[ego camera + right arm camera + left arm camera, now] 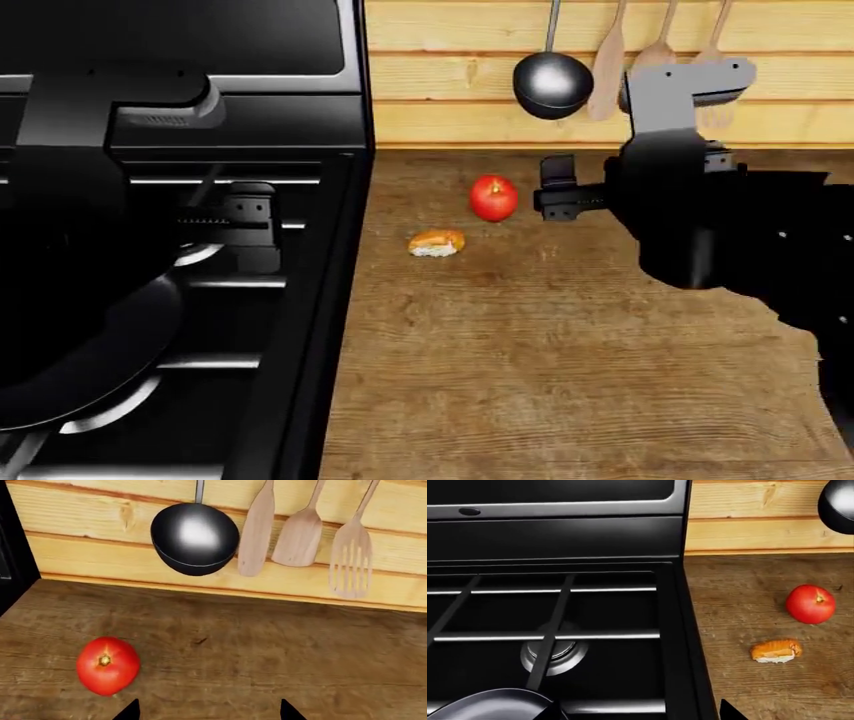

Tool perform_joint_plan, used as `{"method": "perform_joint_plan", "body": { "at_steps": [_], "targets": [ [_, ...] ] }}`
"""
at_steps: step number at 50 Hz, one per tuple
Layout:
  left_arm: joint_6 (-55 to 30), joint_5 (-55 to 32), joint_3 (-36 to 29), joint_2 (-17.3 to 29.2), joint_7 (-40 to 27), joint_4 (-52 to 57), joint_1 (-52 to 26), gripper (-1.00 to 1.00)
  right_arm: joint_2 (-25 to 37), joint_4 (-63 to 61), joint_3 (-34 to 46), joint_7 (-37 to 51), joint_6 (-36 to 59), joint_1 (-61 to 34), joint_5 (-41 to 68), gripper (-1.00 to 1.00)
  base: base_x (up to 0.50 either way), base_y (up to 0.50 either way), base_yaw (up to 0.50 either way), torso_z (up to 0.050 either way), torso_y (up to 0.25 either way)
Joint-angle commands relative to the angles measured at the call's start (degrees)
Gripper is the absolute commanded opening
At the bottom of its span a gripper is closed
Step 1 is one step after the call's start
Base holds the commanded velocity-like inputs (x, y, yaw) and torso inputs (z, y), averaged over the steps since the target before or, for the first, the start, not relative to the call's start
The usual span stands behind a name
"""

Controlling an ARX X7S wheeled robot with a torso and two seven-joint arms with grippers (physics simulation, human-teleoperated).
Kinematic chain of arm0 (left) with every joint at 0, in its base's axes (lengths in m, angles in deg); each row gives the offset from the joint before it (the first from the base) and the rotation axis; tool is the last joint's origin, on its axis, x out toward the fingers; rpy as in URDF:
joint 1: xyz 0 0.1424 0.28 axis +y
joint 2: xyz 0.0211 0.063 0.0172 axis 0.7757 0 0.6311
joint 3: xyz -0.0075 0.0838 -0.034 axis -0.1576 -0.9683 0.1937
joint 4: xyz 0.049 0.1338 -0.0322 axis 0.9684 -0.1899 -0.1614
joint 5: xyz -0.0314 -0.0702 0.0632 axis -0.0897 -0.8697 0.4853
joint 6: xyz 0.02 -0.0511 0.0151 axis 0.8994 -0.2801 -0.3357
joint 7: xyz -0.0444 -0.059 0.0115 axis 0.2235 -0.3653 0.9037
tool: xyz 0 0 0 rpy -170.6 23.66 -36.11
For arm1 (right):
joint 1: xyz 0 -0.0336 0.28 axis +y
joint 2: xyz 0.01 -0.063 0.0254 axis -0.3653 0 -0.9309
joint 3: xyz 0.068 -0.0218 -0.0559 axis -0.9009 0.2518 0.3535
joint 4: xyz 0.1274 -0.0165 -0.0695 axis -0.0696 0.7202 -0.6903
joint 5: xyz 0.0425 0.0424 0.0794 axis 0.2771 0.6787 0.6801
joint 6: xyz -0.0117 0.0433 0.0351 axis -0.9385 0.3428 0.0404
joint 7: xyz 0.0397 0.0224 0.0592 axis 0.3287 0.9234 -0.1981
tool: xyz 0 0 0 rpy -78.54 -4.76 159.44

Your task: Place both pans onto different burners. Then place the tomato and the sushi on different pans.

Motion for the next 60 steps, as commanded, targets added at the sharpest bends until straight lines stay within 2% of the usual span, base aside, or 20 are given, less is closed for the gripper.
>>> {"method": "perform_joint_plan", "body": {
  "at_steps": [1,4,8,14,18,23,28,30,31,34,42,53,60],
  "targets": [
    [0.12,0.59,-0.12,0.01,0.55,-0.22,0.4,1.0,-12.36,25.55,9.73,-18.15,-5.43,-8.06,-15.75,1.0,0.0,0.0,0.0,0.0,0.0],
    [0.26,0.86,-0.22,-0.19,0.68,-0.33,0.62,1.0,-16.86,35.81,9.36,-20.64,-4.46,-10.67,-15.31,1.0,0.0,0.0,0.0,0.0,0.0],
    [0.15,0.85,-0.18,-0.14,0.81,-0.5,0.45,1.0,-19.99,40.67,10.78,-23.57,-7.01,-11.83,-17.61,1.0,0.0,0.0,0.0,0.0,0.0],
    [0.32,1.05,-0.26,-0.04,1.05,-0.5,0.83,1.0,-19.66,37.87,10.78,-23.96,-5.56,-12.1,-16.68,1.0,0.0,0.0,0.0,0.0,0.0],
    [0.29,1.01,-0.25,0.19,0.99,-0.48,0.8,1.0,-16.59,29.76,9.14,-19.7,0.77,-12.72,-12.37,1.0,0.0,0.0,0.0,0.0,0.0],
    [0.17,0.79,-0.19,0.11,0.84,-0.6,0.43,1.0,-15.88,26.07,8.43,-17.52,1.76,-11.91,-10.97,1.0,0.0,0.0,0.0,0.0,0.0],
    [0.18,1.09,-0.23,0.26,1.2,-0.69,0.66,1.0,-18.8,32.28,11.13,-24.16,-2.11,-11.66,-14.45,1.0,0.0,0.0,0.0,0.0,0.0],
    [0.16,1.07,-0.25,0.26,1.21,-0.74,0.64,1.0,-19.07,33.02,10.74,-24.39,-3.24,-11.46,-14.57,1.0,0.0,0.0,0.0,0.0,0.0],
    [0.08,1.17,-0.29,-0.01,1.31,-0.92,0.54,1.0,-20.24,36.14,8.4,-25.17,-7.54,-10.66,-14.14,1.0,0.0,0.0,0.0,0.0,0.0],
    [0.25,1.69,-0.41,-0.07,1.85,-1.18,1.05,1.0,-23.28,44.47,9.67,-29.39,-4.37,-13.23,-14.07,1.0,0.0,0.0,0.0,0.0,0.0],
    [0.38,1.67,-0.43,-0.02,1.97,-0.97,1.26,1.0,-28.21,57.67,12.83,-37.96,-9.4,-15.34,-18.53,1.0,0.0,0.0,0.0,0.0,0.0],
    [0.37,1.46,-0.4,-0.1,1.96,-1.06,1.08,1.0,-34.04,68.4,15.12,-44.43,-13.95,-16.13,-21.61,1.0,0.0,0.0,0.0,0.0,0.0],
    [0.58,1.94,-0.57,0.0,2.33,-0.87,1.72,1.0,-34.48,68.55,17.73,-44.61,-16.0,-14.33,-19.0,1.0,0.0,0.0,0.0,0.0,0.0]
  ]
}}
